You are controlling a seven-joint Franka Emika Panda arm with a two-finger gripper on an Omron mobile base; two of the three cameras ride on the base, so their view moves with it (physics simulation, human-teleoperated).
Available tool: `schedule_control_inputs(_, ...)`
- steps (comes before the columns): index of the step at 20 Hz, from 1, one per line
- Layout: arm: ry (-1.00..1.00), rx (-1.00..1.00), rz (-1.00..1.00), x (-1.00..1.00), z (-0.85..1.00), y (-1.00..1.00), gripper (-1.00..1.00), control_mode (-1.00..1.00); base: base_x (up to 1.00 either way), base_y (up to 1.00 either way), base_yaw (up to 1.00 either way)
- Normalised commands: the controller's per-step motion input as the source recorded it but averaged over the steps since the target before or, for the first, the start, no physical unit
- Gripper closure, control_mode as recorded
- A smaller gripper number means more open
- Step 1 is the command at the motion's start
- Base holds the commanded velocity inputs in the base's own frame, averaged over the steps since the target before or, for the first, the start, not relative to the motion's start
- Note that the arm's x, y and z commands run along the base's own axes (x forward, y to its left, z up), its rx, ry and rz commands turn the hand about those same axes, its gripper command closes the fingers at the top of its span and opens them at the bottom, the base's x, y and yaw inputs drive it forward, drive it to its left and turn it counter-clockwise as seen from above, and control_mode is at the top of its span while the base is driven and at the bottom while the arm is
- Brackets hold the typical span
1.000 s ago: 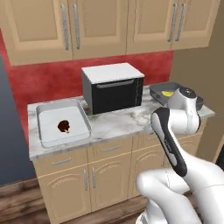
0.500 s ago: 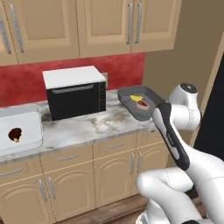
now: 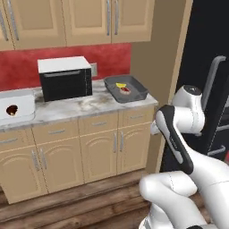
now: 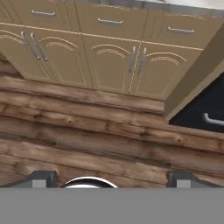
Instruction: Place one lemon wedge and one steak in each tupperware on the nearby counter, to pack two identical lunches.
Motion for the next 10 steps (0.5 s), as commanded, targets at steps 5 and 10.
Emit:
schedule_control_inputs(5,0.0,0.0,0.0,0.0,0.0,0.0,-1.0,1.0,-0.46,-1.0,0.0)
schedule_control_inputs(10,0.0,0.0,0.0,0.0,0.0,0.0,-1.0,1.0,0.13,-1.0,-0.01)
